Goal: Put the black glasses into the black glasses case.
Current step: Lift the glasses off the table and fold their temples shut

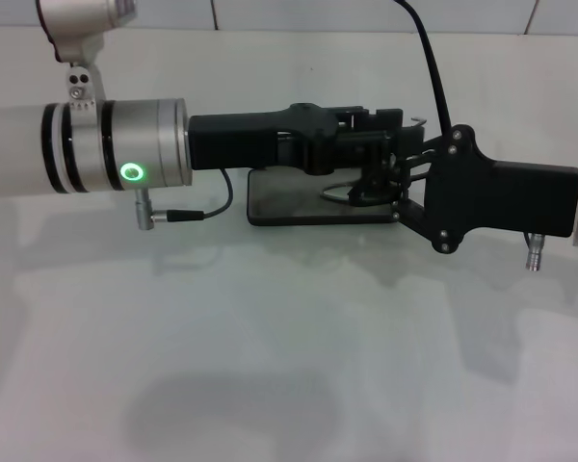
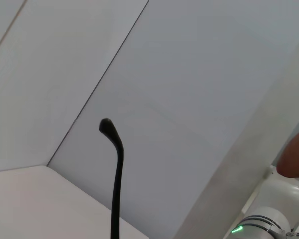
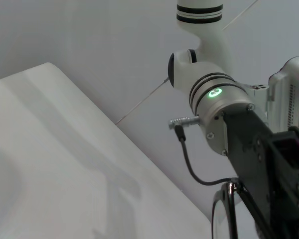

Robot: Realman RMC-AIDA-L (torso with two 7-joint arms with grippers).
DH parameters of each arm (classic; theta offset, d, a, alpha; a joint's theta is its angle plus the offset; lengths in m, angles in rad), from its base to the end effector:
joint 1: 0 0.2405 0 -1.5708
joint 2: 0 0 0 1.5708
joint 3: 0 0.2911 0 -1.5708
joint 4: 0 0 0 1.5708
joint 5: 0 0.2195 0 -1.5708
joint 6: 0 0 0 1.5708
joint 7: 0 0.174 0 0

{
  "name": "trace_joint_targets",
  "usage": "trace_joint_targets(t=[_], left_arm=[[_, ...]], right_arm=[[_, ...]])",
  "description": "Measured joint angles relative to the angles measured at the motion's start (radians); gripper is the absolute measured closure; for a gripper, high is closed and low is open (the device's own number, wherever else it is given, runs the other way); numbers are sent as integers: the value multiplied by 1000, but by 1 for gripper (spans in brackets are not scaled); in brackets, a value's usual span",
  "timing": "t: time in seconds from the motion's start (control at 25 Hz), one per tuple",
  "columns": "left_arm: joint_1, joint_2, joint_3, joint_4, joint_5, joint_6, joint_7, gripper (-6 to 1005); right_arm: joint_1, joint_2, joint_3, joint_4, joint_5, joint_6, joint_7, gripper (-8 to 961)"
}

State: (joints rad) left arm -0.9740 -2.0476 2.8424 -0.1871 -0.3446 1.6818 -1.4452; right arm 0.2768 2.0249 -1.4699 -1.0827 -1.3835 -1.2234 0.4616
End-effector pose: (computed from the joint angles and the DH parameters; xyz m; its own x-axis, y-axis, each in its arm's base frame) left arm -0.1568 0.3945 -0.0861 0.6008 0.5283 0.6000 0.4391 -0.8452 0.3045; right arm 0.2097 0.3458 -0.0529 0.6982 0.7049 -0.1248 0.5155 -0.6160 -0.5956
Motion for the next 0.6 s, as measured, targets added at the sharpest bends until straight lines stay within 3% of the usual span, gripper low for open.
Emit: trace_joint_targets(t=[0.16,0.32,0.6], left_arm=[[16,12,0,0,-48,5,1,407],[37,21,0,-19,-77,-12,8,407],[14,-14,0,-42,-80,-119,55,406]], right_arm=[[-9,-2,2,6,0,-17,-6,816],[-27,-5,48,10,0,-182,-6,815],[32,-6,140,137,35,-511,37,813]])
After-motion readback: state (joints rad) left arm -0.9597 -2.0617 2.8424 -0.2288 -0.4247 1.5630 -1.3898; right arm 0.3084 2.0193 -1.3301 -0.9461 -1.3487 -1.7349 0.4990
